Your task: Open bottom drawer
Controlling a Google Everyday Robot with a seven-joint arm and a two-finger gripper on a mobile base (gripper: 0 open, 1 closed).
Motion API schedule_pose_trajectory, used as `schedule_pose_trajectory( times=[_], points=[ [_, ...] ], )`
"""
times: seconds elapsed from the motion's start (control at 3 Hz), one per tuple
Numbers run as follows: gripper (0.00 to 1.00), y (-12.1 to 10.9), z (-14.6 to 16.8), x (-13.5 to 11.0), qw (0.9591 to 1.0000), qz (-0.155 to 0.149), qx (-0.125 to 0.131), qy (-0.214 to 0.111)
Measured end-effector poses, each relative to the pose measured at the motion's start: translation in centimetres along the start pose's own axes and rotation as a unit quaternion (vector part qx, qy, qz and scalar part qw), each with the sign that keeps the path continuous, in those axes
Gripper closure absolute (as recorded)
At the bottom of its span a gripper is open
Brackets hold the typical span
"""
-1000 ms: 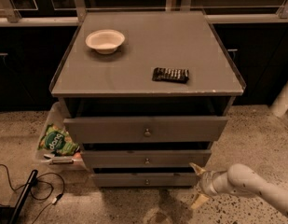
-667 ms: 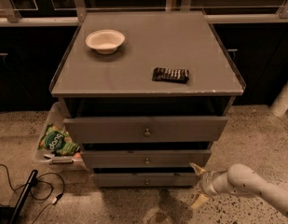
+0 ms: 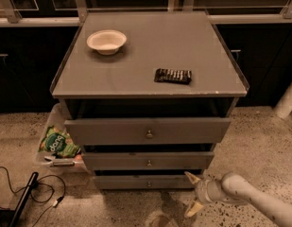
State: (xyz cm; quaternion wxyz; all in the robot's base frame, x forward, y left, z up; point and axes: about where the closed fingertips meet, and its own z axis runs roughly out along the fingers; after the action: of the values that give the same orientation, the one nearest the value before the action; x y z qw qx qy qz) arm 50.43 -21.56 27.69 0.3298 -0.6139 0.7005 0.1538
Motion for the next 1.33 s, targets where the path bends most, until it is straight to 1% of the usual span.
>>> schedule_pose_trajectory(
  times=[0.33,0.67,1.0,1.33],
  points=[
    [0.00,0.7,3.3,2.0,0.9999,-0.005,-0.004,-0.011],
    [0.00,-0.3,5.5,2.1,0.9992,-0.031,0.005,-0.024],
    [0.00,-2.9,6.6,1.5,0.9969,-0.070,0.019,-0.030],
    [0.00,-4.6,8.0,1.4,0.9944,-0.100,0.017,-0.029]
  ],
)
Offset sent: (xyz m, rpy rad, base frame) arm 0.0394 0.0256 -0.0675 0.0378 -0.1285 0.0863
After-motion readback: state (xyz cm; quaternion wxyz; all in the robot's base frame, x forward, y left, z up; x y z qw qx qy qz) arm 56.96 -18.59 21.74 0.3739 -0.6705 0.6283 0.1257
